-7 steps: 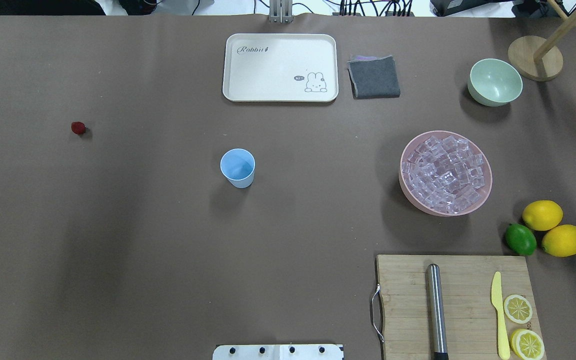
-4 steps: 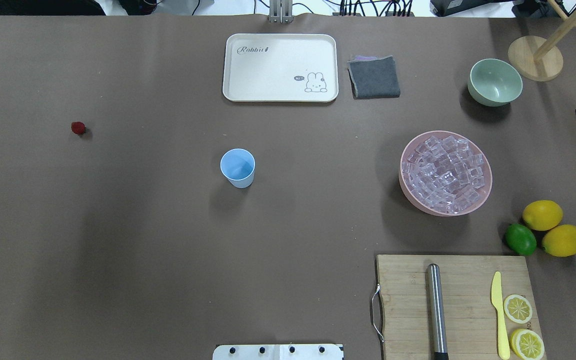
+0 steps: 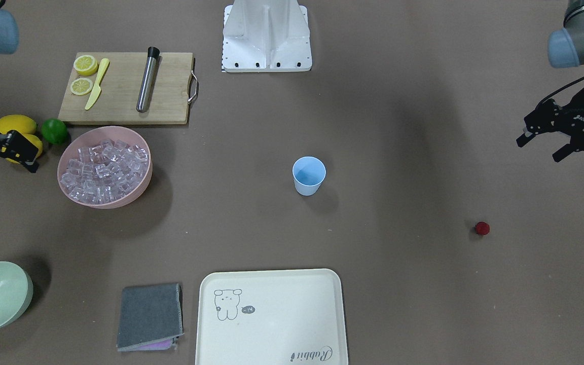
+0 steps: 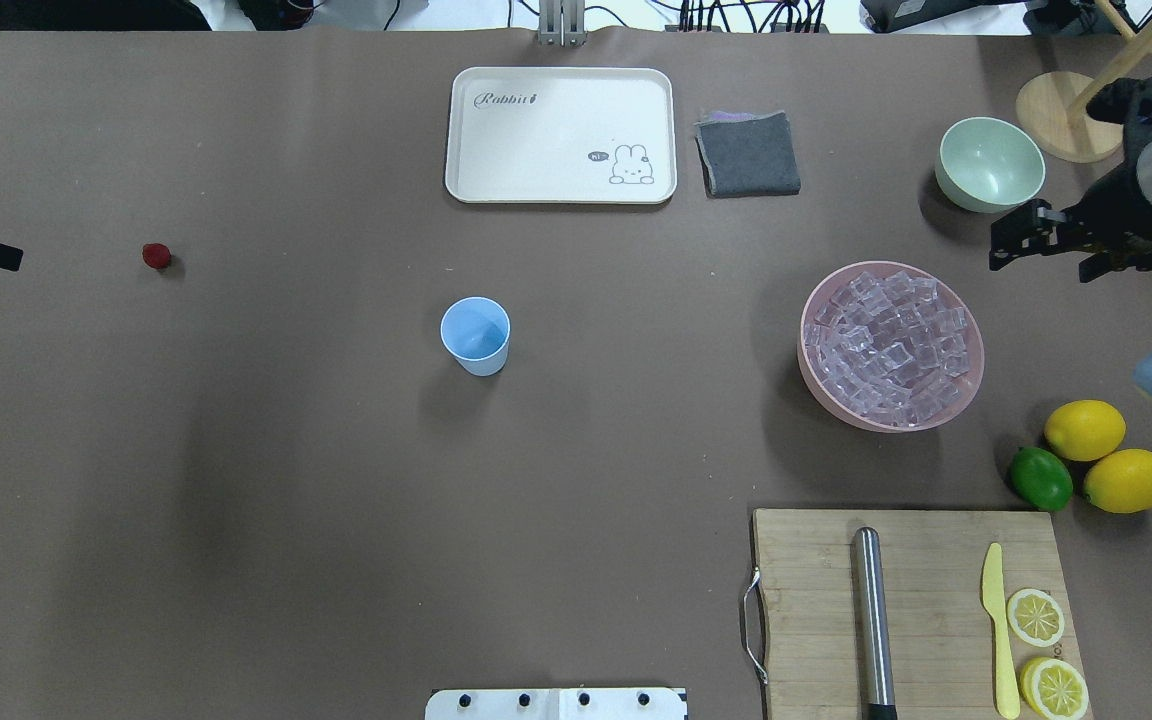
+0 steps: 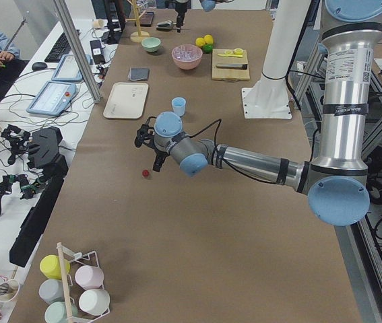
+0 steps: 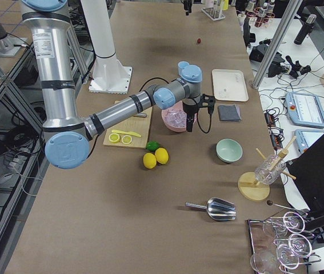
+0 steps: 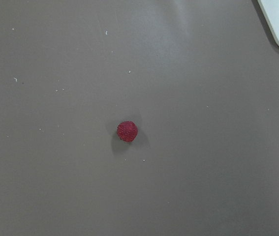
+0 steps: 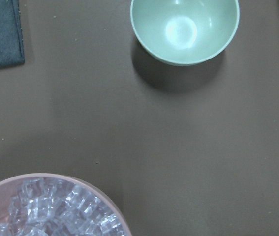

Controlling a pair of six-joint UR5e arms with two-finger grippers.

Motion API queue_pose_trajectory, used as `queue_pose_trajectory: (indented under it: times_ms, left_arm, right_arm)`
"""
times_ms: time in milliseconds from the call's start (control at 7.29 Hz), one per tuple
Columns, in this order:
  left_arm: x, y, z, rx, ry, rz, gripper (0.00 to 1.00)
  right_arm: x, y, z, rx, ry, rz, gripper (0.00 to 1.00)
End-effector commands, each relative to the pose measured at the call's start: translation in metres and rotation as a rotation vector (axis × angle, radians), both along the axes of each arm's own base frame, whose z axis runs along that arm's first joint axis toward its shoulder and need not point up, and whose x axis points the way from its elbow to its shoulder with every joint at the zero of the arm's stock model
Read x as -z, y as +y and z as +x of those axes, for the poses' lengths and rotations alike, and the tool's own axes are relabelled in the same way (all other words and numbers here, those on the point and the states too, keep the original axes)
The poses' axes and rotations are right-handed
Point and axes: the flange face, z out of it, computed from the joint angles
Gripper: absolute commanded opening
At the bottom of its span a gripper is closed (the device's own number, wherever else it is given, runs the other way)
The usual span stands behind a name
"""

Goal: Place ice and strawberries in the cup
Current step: 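Move the right gripper down into the pink bowl of ice cubes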

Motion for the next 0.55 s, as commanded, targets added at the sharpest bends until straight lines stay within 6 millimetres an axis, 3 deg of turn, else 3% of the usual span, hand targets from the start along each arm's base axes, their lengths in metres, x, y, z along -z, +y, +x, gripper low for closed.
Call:
queue_pose_trajectory:
  times_ms: [0,137,412]
  left_arm:
    - [0.009,-0.007,0.005,0.0,0.005,0.016,0.99]
    - [0.011,-0.008,0.006,-0.002,0.006,0.019,0.99]
    - [0.015,-0.013,0.009,-0.002,0.007,0.025,0.99]
  right_arm:
    - [-0.002,0.012,-0.038,0.013,0.027,-0.011,0.97]
    - [0.01,0.019,-0.054,-0.014,-0.009,-0.021,0.94]
    - [0.015,0.038,-0.086,-0.008,0.022,0.015,0.9]
